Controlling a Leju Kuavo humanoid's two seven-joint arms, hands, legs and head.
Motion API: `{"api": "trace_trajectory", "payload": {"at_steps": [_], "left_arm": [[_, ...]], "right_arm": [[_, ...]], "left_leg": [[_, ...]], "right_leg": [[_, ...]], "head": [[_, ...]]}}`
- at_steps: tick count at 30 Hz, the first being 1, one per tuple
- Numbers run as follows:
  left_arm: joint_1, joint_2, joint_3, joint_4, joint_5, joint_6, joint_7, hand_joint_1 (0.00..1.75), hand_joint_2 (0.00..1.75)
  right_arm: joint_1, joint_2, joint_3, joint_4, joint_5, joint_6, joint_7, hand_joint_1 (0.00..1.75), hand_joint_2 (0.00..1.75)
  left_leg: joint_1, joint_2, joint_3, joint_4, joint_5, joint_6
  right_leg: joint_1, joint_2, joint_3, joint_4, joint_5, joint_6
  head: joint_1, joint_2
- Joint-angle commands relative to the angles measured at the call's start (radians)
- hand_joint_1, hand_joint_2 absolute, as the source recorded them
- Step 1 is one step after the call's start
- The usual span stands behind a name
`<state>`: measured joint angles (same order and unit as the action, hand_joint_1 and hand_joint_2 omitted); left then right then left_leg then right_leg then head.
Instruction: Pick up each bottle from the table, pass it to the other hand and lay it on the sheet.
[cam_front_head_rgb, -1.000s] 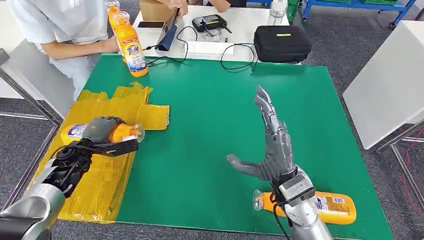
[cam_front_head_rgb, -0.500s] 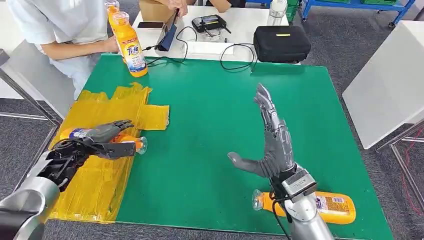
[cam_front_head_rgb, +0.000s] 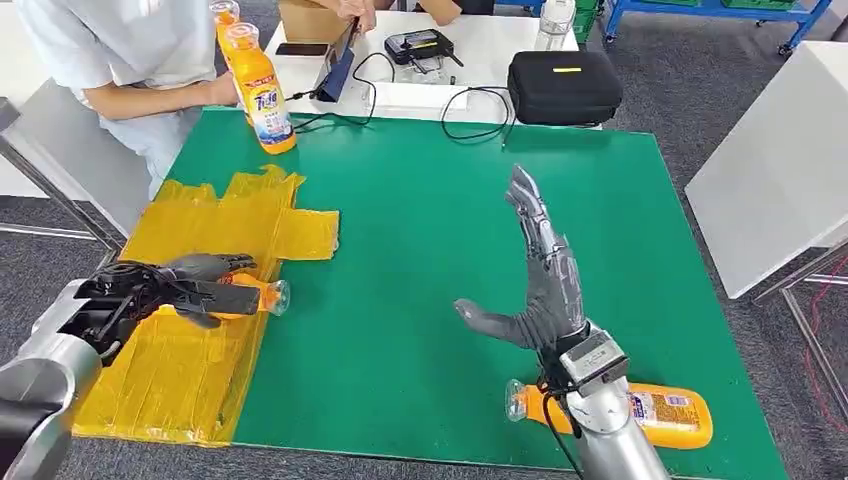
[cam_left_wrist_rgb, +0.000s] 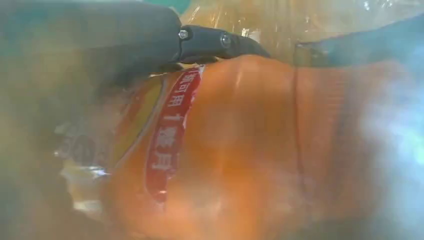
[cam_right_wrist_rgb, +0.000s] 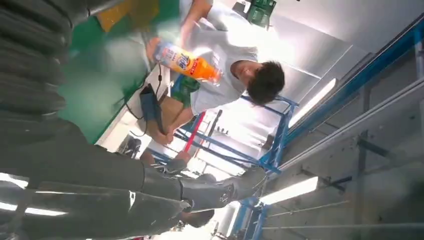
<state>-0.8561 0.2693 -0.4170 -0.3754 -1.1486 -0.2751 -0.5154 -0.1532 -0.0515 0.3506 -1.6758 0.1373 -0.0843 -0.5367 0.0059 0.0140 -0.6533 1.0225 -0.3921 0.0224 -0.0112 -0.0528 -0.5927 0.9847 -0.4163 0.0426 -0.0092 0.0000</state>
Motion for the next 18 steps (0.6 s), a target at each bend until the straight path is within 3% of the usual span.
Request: {"api": "trace_trajectory", "payload": {"at_steps": [1, 9, 18], "left_arm": [[-0.049, 0.01, -0.075, 0.069, 0.011, 0.003, 0.003, 0.0, 1.75], [-0.063, 0.017, -0.082, 0.061, 0.027, 0.015, 0.003, 0.0, 1.75], [-0.171, 0.059, -0.134, -0.005, 0.04, -0.006, -0.031, 0.0, 1.75]], "right_arm": [[-0.042, 0.015, -0.007, 0.083, -0.007, -0.002, -0.006, 0.0, 1.75], [-0.044, 0.018, -0.012, 0.093, -0.014, -0.001, -0.008, 0.0, 1.75], [-0.029, 0.015, -0.039, 0.101, -0.017, -0.004, -0.008, 0.0, 1.75]], "left_leg": [[0.001, 0.001, 0.003, 0.0, -0.001, -0.001], [0.001, 0.001, 0.003, 0.0, -0.001, -0.001], [0.002, -0.001, 0.001, 0.002, -0.001, -0.001]], "right_leg": [[0.0, 0.005, 0.003, -0.001, -0.001, -0.001], [0.001, 0.005, 0.003, 0.0, -0.001, -0.001], [0.002, 0.003, 0.002, 0.001, -0.001, -0.002]], "head": [[0.0, 0.0], [0.0, 0.0], [0.0, 0.0]]}}
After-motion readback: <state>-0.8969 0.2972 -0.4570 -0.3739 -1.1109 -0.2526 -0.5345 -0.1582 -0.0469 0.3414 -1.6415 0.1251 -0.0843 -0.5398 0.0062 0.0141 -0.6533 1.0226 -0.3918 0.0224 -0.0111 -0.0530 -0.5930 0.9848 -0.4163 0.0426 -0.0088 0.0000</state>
